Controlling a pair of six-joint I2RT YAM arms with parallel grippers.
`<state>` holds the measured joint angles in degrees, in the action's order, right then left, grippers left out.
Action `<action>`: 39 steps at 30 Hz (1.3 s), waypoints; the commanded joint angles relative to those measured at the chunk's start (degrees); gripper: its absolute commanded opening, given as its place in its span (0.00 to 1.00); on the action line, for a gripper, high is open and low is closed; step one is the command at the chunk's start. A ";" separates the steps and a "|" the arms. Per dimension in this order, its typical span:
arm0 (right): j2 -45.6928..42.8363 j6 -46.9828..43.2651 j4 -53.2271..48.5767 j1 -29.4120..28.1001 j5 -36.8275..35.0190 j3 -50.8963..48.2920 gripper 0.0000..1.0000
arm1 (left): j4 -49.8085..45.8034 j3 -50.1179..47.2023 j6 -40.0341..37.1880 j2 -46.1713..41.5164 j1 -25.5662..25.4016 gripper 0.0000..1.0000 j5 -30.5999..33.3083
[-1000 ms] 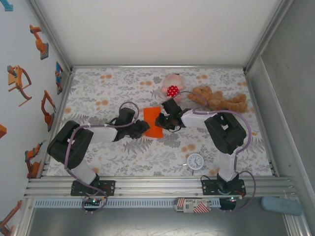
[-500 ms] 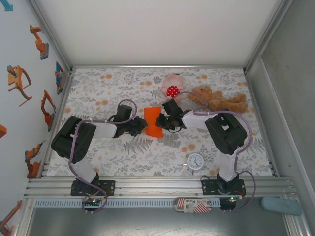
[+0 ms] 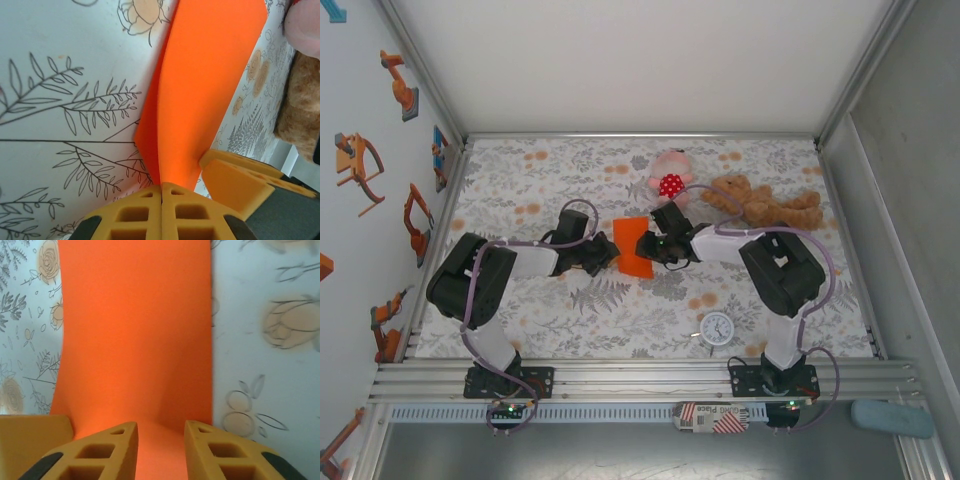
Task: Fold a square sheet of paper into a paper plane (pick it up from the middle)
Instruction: Third fold the triangle at the center of the table.
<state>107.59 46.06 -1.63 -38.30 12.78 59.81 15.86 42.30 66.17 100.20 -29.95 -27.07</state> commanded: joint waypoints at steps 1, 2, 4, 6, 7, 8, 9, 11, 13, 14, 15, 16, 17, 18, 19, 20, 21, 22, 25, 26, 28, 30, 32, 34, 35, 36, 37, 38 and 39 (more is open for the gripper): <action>-6.83 -6.99 -0.56 0.56 -4.50 -1.91 0.40 | -3.31 1.87 -0.09 -0.85 0.34 0.01 -0.53; -8.71 -9.23 1.53 0.51 -4.18 -3.31 0.42 | -4.08 2.32 -0.08 -1.18 0.34 0.01 -0.61; -11.56 -12.71 5.47 0.53 -3.15 -6.02 0.46 | -5.63 2.99 0.12 -1.86 0.34 0.01 -0.20; -13.39 -15.57 7.58 0.51 -1.67 -7.69 0.56 | -7.16 3.69 0.23 -2.49 0.38 0.01 0.09; -14.17 -16.57 8.42 0.47 -1.22 -8.34 0.61 | -7.89 4.00 0.32 -2.82 0.38 0.01 0.26; -14.93 -17.52 9.84 0.42 -0.76 -9.46 0.67 | -8.67 4.34 0.44 -3.20 0.34 0.01 0.42; -15.87 -18.67 11.52 0.36 -0.38 -10.77 0.73 | -9.48 4.66 0.68 -3.61 0.29 0.01 0.59; -17.22 -20.06 13.96 0.08 -0.81 -12.66 0.81 | -11.32 5.38 1.04 -4.36 0.30 0.02 1.19; -18.70 -21.64 16.62 -0.60 -1.37 -14.57 0.84 | -12.51 6.06 1.32 -4.76 0.17 0.02 1.49; -19.75 -22.40 18.73 -1.10 -1.46 -15.98 0.84 | -13.38 6.51 1.33 -4.93 0.16 0.02 1.51; -20.66 -23.27 20.63 -1.82 -1.65 -17.27 0.84 | -13.80 6.81 1.37 -5.02 0.16 0.02 1.58; -21.26 -24.07 21.52 -2.43 -2.16 -17.95 0.83 | -13.82 6.96 1.54 -4.93 0.03 0.03 1.58; -21.70 -25.30 21.39 -3.45 -3.33 -18.15 0.82 | -14.56 7.30 1.72 -4.95 -0.01 0.03 1.75; -21.96 -26.69 20.85 -4.59 -4.64 -18.10 0.80 | -14.86 7.56 1.76 -4.88 -0.02 0.03 1.75; -22.07 -28.16 20.54 -5.60 -6.07 -18.22 0.78 | -15.09 7.78 1.85 -4.80 -0.01 0.03 1.68; -22.07 -29.90 20.74 -6.77 -7.56 -18.55 0.77 | -15.32 7.99 2.04 -4.69 0.03 0.03 1.68; -21.87 -31.29 21.07 -7.69 -8.81 -18.83 0.76 | -15.40 8.19 2.24 -4.59 -0.10 0.03 1.62; -21.51 -32.35 21.22 -8.23 -9.30 -18.94 0.76 | -15.42 8.40 2.34 -4.51 -0.19 0.03 1.58; -19.70 -35.65 21.55 -9.41 -9.45 -18.69 0.73 | -15.98 9.06 2.55 -3.90 -0.44 0.03 1.34; -19.08 -37.13 21.58 -9.91 -9.26 -18.60 0.71 | -16.09 9.19 2.49 -3.71 -0.45 0.03 1.25; -18.23 -40.55 20.96 -11.26 -9.63 -17.99 0.68 | -16.45 9.37 2.55 -3.37 -0.51 0.03 1.23; -16.80 -44.12 19.29 -12.55 -10.44 -16.76 0.66 | -16.73 9.33 2.45 -3.25 -0.48 0.03 1.46; -15.59 -46.66 17.22 -13.62 -11.63 -15.42 0.65 | -16.40 9.16 2.35 -3.22 -0.54 0.03 1.55; -14.56 -48.28 16.58 -14.24 -12.32 -14.90 0.65 | -16.60 9.19 2.21 -2.69 -0.54 0.03 1.41; -14.16 -48.59 16.78 -14.39 -12.72 -14.85 0.65 | -16.51 9.20 2.26 -2.51 -0.58 0.03 1.32; -13.80 -48.86 17.09 -14.41 -13.21 -14.90 0.64 | -16.36 9.14 2.29 -2.32 -0.63 0.03 1.16; -13.44 -49.05 17.29 -14.40 -14.10 -14.98 0.64 | -16.27 9.16 2.38 -2.12 -0.62 0.03 1.04; -13.08 -49.14 17.85 -14.36 -14.81 -15.07 0.64 | -16.19 9.17 2.38 -2.03 -0.61 0.03 1.03; -12.74 -49.35 18.27 -14.39 -15.20 -15.00 0.63 | -16.12 9.13 2.41 -1.98 -0.63 0.03 1.05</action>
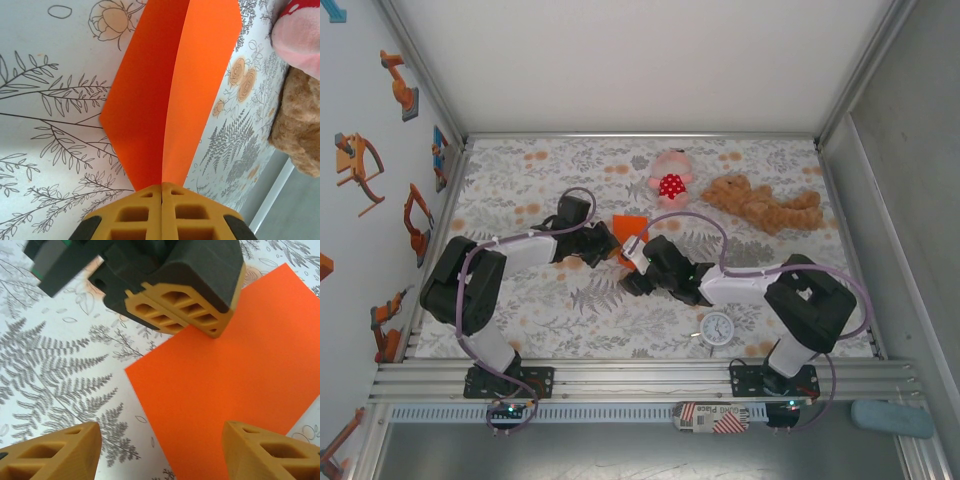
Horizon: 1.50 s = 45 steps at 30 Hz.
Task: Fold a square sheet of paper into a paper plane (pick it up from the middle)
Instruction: Third fold the triangle at the center of the table.
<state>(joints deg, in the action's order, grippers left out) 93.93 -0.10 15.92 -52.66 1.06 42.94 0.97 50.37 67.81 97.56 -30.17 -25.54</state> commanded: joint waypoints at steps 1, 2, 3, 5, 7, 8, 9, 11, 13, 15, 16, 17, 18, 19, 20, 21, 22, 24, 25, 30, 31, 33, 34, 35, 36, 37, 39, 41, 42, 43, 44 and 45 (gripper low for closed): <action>1.21 -3.30 0.98 -0.01 -3.89 2.10 0.63 | -1.23 1.13 0.82 0.72 -0.38 0.03 -0.59; 1.58 -3.24 1.28 0.02 -4.28 2.31 0.63 | -1.22 1.13 0.88 0.78 -0.36 0.03 -0.65; 1.77 -3.29 1.92 0.06 -4.68 2.26 0.62 | -1.25 1.13 0.92 0.79 -0.37 0.03 -0.65; 2.08 -3.65 3.29 0.02 -5.17 2.19 0.62 | -1.16 1.12 0.92 0.79 -0.41 0.04 -0.73; 2.39 -4.00 3.33 0.04 -5.71 2.60 0.59 | -1.23 1.13 0.92 0.78 -0.41 0.03 -0.80; 2.41 -4.11 3.43 0.02 -5.93 2.74 0.58 | -1.26 1.13 0.92 0.73 -0.40 0.03 -0.87; 2.33 -4.21 3.71 0.10 -6.06 2.76 0.56 | -1.26 1.09 0.92 0.79 -0.41 0.03 -0.90; 2.04 -4.14 4.10 0.19 -5.73 2.76 0.53 | -1.41 1.05 0.83 0.88 -0.43 0.03 -1.02; 1.95 -4.07 4.12 0.40 -5.22 2.94 0.49 | -1.18 0.94 0.92 1.01 -0.38 0.04 -1.24; 2.09 -4.07 3.96 0.46 -4.69 3.32 0.46 | -1.17 1.04 1.00 0.99 -0.42 0.04 -1.27; 2.29 -4.11 3.79 0.49 -4.37 3.59 0.43 | -1.13 1.02 1.00 0.94 -0.40 0.04 -1.37; 2.39 -4.01 3.59 0.46 -4.01 3.85 0.41 | -1.03 0.98 0.99 0.85 -0.41 0.04 -1.39; 2.57 -3.88 3.52 0.46 -3.71 3.99 0.39 | -1.06 0.93 1.00 0.88 -0.41 0.04 -1.34; 2.70 -3.81 3.53 0.51 -3.46 4.21 0.37 | -0.96 0.87 1.05 0.82 -0.48 0.04 -1.33; 2.82 -3.68 3.52 0.47 -3.26 4.33 0.36 | -0.97 0.87 1.09 0.87 -0.43 0.04 -1.31; 2.90 -3.54 3.57 0.54 -3.07 4.42 0.34 | -0.90 0.79 1.16 0.82 -0.39 0.04 -1.42; 2.99 -3.43 3.68 0.54 -2.82 4.44 0.33 | -0.59 0.70 1.30 0.77 -0.41 0.04 -1.52; 3.18 -3.27 3.60 0.55 -2.38 4.60 0.31 | -0.12 0.52 1.61 0.72 -0.36 0.04 -1.70; 3.25 -3.29 3.55 0.55 -2.16 4.69 0.30 | 0.12 0.45 1.66 0.66 -0.45 0.04 -1.83; 3.64 -3.13 2.64 0.63 -1.35 5.31 0.18 | 0.24 0.35 1.86 0.18 -0.38 0.06 -1.92; 3.70 -3.15 2.47 0.63 -1.08 5.39 0.15 | 0.37 0.34 1.97 0.17 -0.39 0.06 -1.99; 3.62 -3.07 2.04 0.64 -0.49 5.40 0.10 | 0.22 0.24 2.05 -0.22 -0.28 0.07 -1.89; 3.54 -3.07 1.69 0.71 -0.11 5.48 0.07 | 0.13 0.21 1.93 -0.47 -0.25 0.09 -1.80; 3.43 -3.05 1.31 0.72 0.23 5.56 0.05 | -0.17 0.24 1.93 -0.61 -0.15 0.10 -1.78; 3.35 -2.98 0.69 0.80 0.72 5.66 0.02 | -0.40 0.15 1.84 -0.91 0.03 0.13 -1.63; 3.34 -3.03 0.14 0.89 1.33 5.75 0.00 | -0.78 0.17 1.72 -1.20 0.25 0.16 -1.54; 3.25 -2.83 -0.64 1.04 2.34 5.75 0.00 | -1.72 0.00 1.17 -1.83 0.78 0.22 -1.02; 3.19 -2.37 -0.98 1.15 3.29 5.47 0.00 | -3.10 -0.01 0.15 -2.72 1.56 0.27 -0.44; 3.11 -1.99 -0.99 1.16 3.72 5.19 0.00 | -4.01 0.02 -0.48 -3.25 2.13 0.31 -0.01; 3.01 -1.59 -0.90 1.25 4.22 4.85 0.00 | -4.83 -0.09 -1.19 -3.88 2.83 0.33 0.49; 2.84 -1.13 -0.74 1.33 4.76 4.54 0.00 | -5.40 -0.18 -1.78 -4.55 3.54 0.35 0.83; 2.60 -0.53 -0.47 1.42 5.28 3.96 0.00 | -5.69 -0.27 -2.50 -5.28 4.26 0.36 1.02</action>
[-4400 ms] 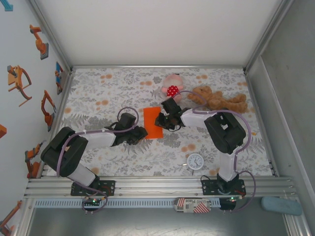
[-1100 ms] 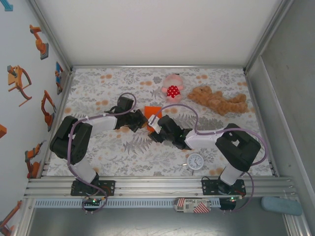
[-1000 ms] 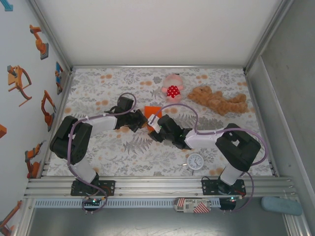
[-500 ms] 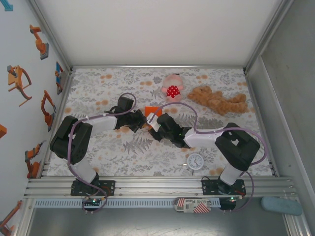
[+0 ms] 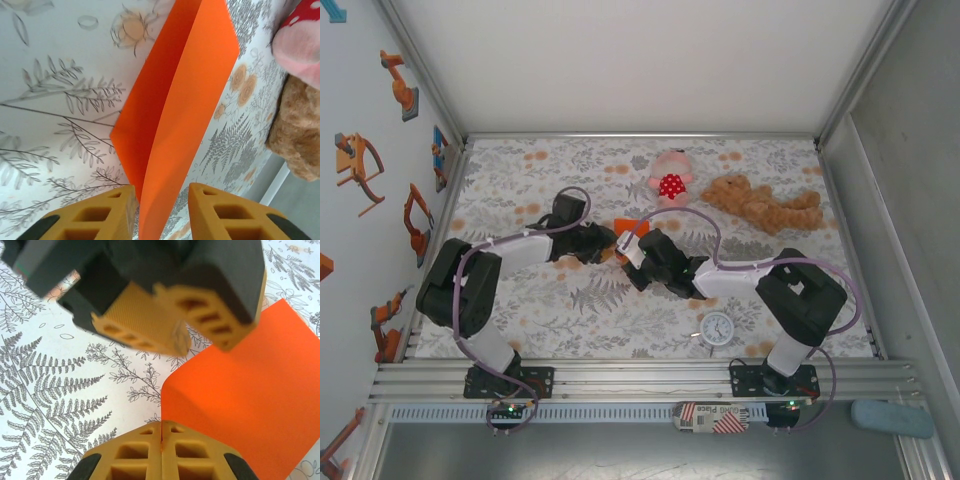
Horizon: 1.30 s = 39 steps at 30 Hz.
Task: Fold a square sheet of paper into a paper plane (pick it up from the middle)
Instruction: Third fold the triangle at the center of the table.
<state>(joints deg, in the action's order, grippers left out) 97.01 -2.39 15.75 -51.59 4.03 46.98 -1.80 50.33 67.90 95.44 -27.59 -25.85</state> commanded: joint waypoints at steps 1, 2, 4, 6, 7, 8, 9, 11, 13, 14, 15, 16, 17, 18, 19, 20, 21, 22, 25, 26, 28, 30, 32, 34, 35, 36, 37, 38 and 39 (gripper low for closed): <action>-0.72 2.48 0.17 0.51 2.91 -0.67 0.00 | -2.94 -0.23 -3.29 -3.75 2.25 0.37 1.36; -1.01 3.13 0.61 0.65 3.64 -1.28 0.00 | -2.70 -0.10 -3.99 -4.14 2.59 0.37 1.04; -1.53 4.56 1.74 0.86 5.13 -2.58 0.00 | -2.25 1.08 -5.85 -4.19 2.81 0.37 -0.60; -1.69 6.07 2.94 0.97 6.25 -3.81 0.00 | -1.58 3.00 -7.68 -3.06 2.51 0.37 -3.09; -1.63 6.68 3.43 0.97 6.65 -4.20 0.00 | -1.55 3.87 -8.22 -2.36 2.39 0.37 -4.08; -1.52 7.31 4.07 1.11 7.15 -4.63 0.00 | -2.14 4.87 -8.71 -1.34 2.12 0.37 -4.54; -1.31 8.02 4.73 1.06 7.58 -5.08 0.00 | -2.61 5.74 -9.30 -0.16 1.80 0.37 -4.71; -1.04 9.12 5.61 1.13 8.26 -5.64 0.00 | -4.31 7.53 -10.53 2.42 1.27 0.35 -4.90; -0.94 10.47 6.73 1.06 8.92 -6.31 0.00 | -5.69 9.59 -11.66 5.23 0.50 0.34 -5.28; -0.86 11.09 7.37 1.09 9.22 -6.69 0.00 | -6.89 10.89 -12.21 6.60 0.10 0.33 -5.27; -0.96 11.70 7.84 1.10 9.43 -6.95 0.00 | -7.83 12.02 -12.78 7.98 -0.33 0.32 -5.05; -0.95 12.13 8.26 1.06 9.62 -7.28 0.00 | -8.36 12.67 -13.24 8.84 -0.79 0.32 -4.79; -1.06 12.54 8.73 1.08 9.75 -7.60 0.00 | -8.95 13.39 -13.59 9.90 -1.23 0.32 -4.13; -1.04 12.99 9.02 1.07 9.84 -7.83 0.00 | -9.48 14.19 -13.94 10.88 -1.61 0.31 -3.82; -1.04 13.30 9.24 1.11 9.97 -8.08 0.00 | -9.60 14.81 -14.23 11.75 -1.86 0.30 -3.84; -0.96 13.57 9.50 1.07 10.11 -8.28 0.00 | -9.76 15.44 -14.35 12.75 -2.01 0.30 -3.77; -0.88 13.83 9.73 1.06 10.19 -8.46 0.00 | -9.98 16.14 -14.70 13.70 -2.19 0.29 -3.76; -0.84 14.00 9.92 1.13 10.21 -8.57 0.00 | -10.19 16.73 -14.93 14.49 -2.36 0.29 -3.80; -0.61 14.41 10.06 1.15 10.02 -8.73 0.00 | -11.63 18.76 -16.19 16.89 -2.86 0.28 -3.45; -0.60 14.56 10.22 1.29 9.90 -8.83 0.00 | -12.31 19.34 -16.54 17.56 -3.09 0.28 -3.25; -0.68 14.91 10.61 1.32 9.55 -9.08 0.00 | -13.53 20.28 -17.26 18.91 -3.36 0.27 -2.87; -0.68 15.31 10.88 1.54 9.18 -9.20 0.00 | -14.28 20.59 -17.71 19.77 -3.45 0.26 -2.23; -0.78 15.93 11.01 1.75 8.50 -9.30 0.00 | -14.88 20.52 -17.96 20.09 -3.48 0.26 -1.31; -0.99 16.79 11.13 2.01 8.45 -9.46 0.00 | -15.84 20.58 -18.48 20.44 -3.50 0.25 -0.43; -1.04 17.37 11.25 2.26 8.45 -9.48 0.00 | -16.42 20.58 -18.71 20.70 -3.46 0.25 0.00; -1.12 17.94 11.16 2.48 8.53 -9.51 0.00 | -16.73 20.60 -18.85 20.90 -3.48 0.24 0.30; -1.20 18.62 11.22 2.70 8.53 -9.54 0.00 | -17.08 20.54 -19.03 21.22 -3.52 0.24 0.51; -1.40 19.32 11.22 2.89 8.25 -9.58 0.00 | -17.40 20.60 -19.24 21.43 -3.56 0.24 0.66; -1.51 19.81 11.17 3.03 7.91 -9.65 0.00 | -17.46 20.60 -19.36 21.66 -3.58 0.24 0.78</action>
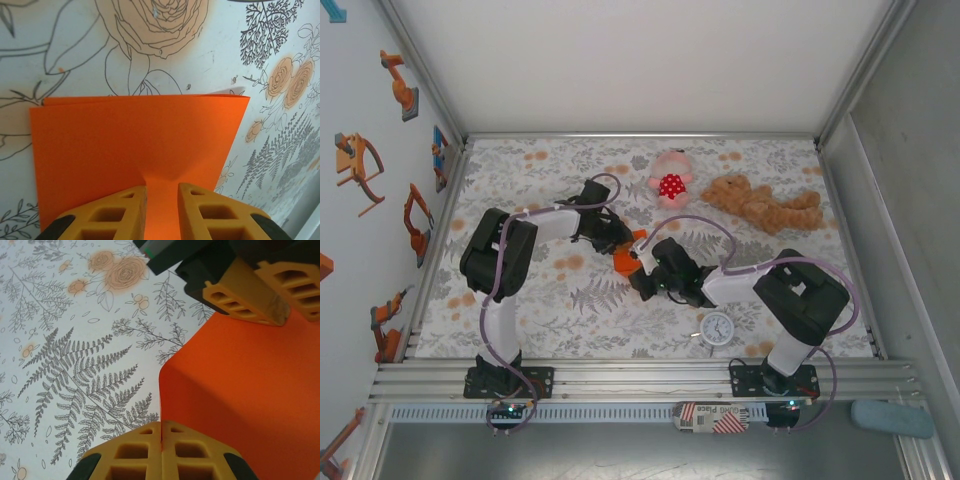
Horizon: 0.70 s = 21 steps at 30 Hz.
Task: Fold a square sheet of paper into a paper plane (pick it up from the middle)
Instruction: Third fold the triangle at the center of the table.
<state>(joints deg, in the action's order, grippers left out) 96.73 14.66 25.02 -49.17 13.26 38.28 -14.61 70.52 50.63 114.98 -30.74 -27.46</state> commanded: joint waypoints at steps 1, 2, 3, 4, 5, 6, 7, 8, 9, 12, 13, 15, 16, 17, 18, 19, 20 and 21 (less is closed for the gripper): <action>-1.36 3.47 1.88 0.87 -1.75 -1.08 0.00 | -4.77 0.40 -2.27 2.33 -0.44 0.24 2.41; -1.43 4.16 1.96 1.00 -2.40 -1.19 0.00 | -4.88 0.44 -2.37 2.52 -0.43 0.23 2.32; -1.54 4.61 1.79 1.25 -2.70 -1.13 0.00 | -4.97 0.65 -2.55 2.77 -0.42 0.23 2.24; -1.60 4.93 1.78 1.42 -3.15 -1.24 0.00 | -5.06 0.80 -2.56 2.96 -0.43 0.23 2.15; -1.54 5.19 1.47 1.51 -3.92 -1.19 0.00 | -5.10 0.94 -2.73 3.12 -0.41 0.23 1.99; -1.37 5.26 0.99 1.59 -4.68 -1.03 0.00 | -5.29 1.15 -2.81 3.25 -0.42 0.23 1.98; -1.12 5.53 0.34 1.66 -5.38 -0.76 0.00 | -5.41 1.36 -3.08 3.45 -0.46 0.23 1.91; -0.95 5.77 -0.54 1.79 -6.15 -0.47 0.00 | -5.67 1.67 -3.25 3.52 -0.42 0.23 1.89; -0.88 6.05 -1.23 1.87 -6.99 -0.20 0.00 | -5.84 1.80 -3.42 3.59 -0.45 0.23 1.89; -0.86 6.82 -2.36 2.14 -9.31 -0.06 0.00 | -6.37 2.19 -3.94 3.90 -0.52 0.22 2.04; -0.85 7.01 -2.87 2.26 -9.70 0.15 0.00 | -6.63 2.38 -4.11 4.02 -0.47 0.22 2.11; -0.83 7.06 -4.07 2.30 -10.61 0.70 0.00 | -6.74 2.49 -4.30 4.32 -0.48 0.22 2.14; -0.72 7.25 -5.03 2.33 -11.60 1.16 0.00 | -6.92 2.52 -4.31 4.46 -0.48 0.21 2.15; -0.55 7.36 -5.78 2.32 -12.53 1.47 0.00 | -6.90 2.43 -4.23 4.68 -0.53 0.21 2.10; -0.45 7.44 -6.02 2.40 -12.96 1.63 0.00 | -6.91 2.43 -4.16 4.79 -0.57 0.21 2.14; -0.40 7.32 -6.12 2.48 -12.95 1.71 0.00 | -6.87 2.34 -4.14 4.86 -0.60 0.21 2.15; -0.32 7.24 -6.19 2.58 -12.70 1.83 0.00 | -6.90 2.41 -4.15 4.94 -0.65 0.20 2.15; -0.29 7.16 -6.41 2.59 -12.43 2.01 0.00 | -6.84 2.43 -4.14 4.98 -0.69 0.20 2.07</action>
<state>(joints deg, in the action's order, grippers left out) 96.73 21.10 20.29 -47.05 3.07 38.33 -17.82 73.36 47.86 116.81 -30.79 -27.53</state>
